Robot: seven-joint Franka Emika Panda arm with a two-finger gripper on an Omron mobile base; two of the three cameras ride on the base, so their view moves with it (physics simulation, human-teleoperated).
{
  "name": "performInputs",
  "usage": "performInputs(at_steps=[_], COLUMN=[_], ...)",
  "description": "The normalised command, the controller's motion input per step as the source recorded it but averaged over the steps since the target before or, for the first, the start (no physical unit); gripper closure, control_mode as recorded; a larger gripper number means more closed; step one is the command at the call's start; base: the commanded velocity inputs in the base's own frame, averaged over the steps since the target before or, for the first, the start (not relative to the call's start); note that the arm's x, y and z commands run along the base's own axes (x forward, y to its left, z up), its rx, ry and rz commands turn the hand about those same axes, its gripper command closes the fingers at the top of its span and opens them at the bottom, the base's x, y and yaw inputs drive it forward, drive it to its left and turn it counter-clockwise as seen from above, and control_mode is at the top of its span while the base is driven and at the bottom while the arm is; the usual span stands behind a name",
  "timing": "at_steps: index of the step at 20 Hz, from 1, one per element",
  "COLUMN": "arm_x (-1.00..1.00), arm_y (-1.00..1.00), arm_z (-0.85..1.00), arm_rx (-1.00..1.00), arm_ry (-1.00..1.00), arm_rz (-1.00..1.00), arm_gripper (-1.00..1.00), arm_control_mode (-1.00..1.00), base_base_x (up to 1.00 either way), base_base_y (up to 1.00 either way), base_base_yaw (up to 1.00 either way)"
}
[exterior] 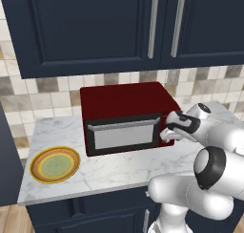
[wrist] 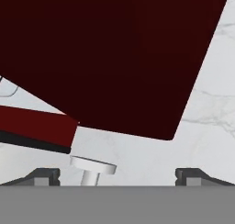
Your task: Pick up the bagel from the plate, place it on the toaster oven rack, close the door, and set the timer.
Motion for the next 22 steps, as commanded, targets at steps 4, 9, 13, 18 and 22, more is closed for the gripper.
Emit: performInputs(at_steps=[4,9,13,18,22], arm_x=[0.03,0.24,0.34,0.36,0.29], arm_y=[0.00,0.00,0.00,-0.08,-0.28], arm_z=[-0.35,-0.08,0.00,0.04,0.29], arm_rx=[0.00,0.01,0.03,0.04,0.07], arm_ry=[0.02,0.00,0.00,0.01,0.06], arm_rz=[0.02,0.02,0.01,0.00,0.00], arm_gripper=[-1.00,-1.00,-1.00,-1.00,-1.00], arm_control_mode=[-1.00,-1.00,-1.00,-1.00,-1.00], base_base_x=[0.00,0.00,0.00,0.00,0.00], base_base_y=[0.00,0.00,0.00,0.00,0.00], base_base_yaw=[0.00,0.00,0.00,0.00,0.00])
